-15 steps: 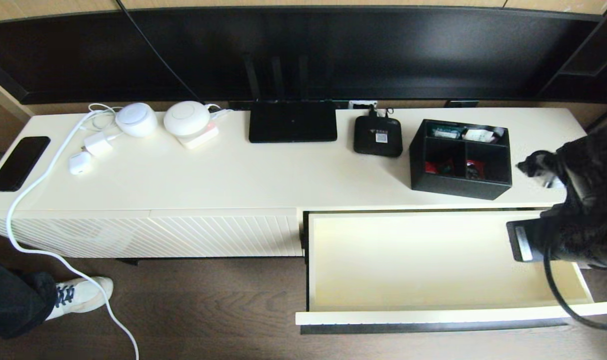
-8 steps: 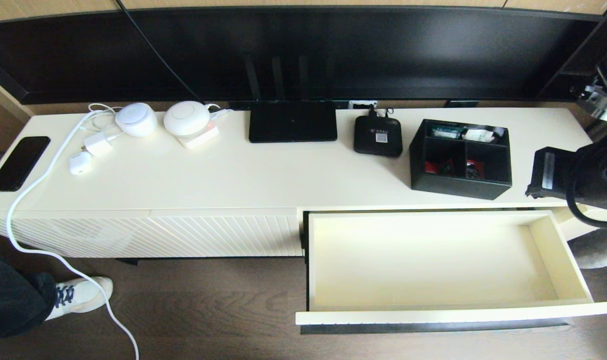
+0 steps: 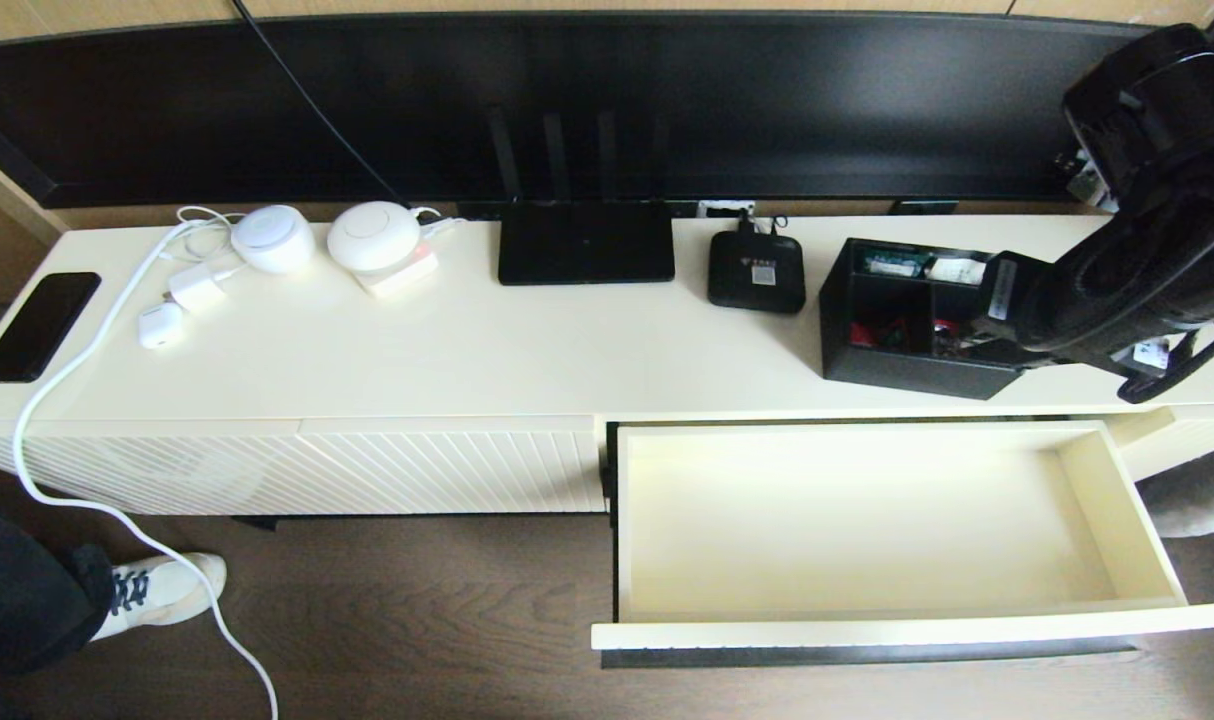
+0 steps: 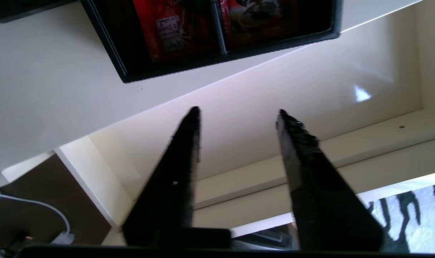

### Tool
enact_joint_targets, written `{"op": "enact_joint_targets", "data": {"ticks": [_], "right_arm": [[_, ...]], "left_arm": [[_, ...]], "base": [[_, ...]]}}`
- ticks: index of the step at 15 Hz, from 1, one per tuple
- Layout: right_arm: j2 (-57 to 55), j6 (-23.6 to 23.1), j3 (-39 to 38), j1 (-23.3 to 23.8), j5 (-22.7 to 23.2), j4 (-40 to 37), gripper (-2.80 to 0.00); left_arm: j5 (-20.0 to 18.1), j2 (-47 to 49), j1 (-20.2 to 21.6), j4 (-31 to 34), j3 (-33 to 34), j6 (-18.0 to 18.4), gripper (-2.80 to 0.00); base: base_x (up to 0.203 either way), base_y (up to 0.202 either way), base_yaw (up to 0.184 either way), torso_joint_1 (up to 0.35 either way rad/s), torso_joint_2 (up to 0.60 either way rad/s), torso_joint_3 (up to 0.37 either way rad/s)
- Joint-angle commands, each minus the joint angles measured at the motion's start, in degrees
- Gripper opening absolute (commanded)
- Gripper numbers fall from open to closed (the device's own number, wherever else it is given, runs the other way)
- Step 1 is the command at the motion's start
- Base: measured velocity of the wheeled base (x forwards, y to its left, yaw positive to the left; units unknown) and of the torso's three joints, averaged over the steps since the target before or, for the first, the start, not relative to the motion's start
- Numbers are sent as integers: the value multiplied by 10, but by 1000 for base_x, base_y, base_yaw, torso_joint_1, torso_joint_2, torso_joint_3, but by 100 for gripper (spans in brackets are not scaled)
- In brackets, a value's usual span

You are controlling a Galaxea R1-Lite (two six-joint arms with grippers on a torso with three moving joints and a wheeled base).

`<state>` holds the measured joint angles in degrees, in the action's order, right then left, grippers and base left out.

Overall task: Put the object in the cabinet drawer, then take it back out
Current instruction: Put the storage box in the drawer

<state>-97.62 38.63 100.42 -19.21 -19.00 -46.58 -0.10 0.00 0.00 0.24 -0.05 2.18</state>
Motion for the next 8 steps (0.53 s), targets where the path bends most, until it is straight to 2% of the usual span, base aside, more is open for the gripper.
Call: {"op": "enact_joint_targets", "data": {"ticks": [1, 6, 8], "right_arm": [[-41, 10, 38, 6, 8, -20, 0], [-93, 13, 87, 31, 19, -24, 0], [-105, -12, 100, 42, 18, -20, 0]], "left_arm": [[0, 1, 0, 0, 0, 0, -280], [0, 1, 0, 0, 0, 0, -280], [0, 0, 0, 0, 0, 0, -280]], "base": [[0, 0, 0, 0, 0, 0], [0, 0, 0, 0, 0, 0], [0, 0, 0, 0, 0, 0]]}}
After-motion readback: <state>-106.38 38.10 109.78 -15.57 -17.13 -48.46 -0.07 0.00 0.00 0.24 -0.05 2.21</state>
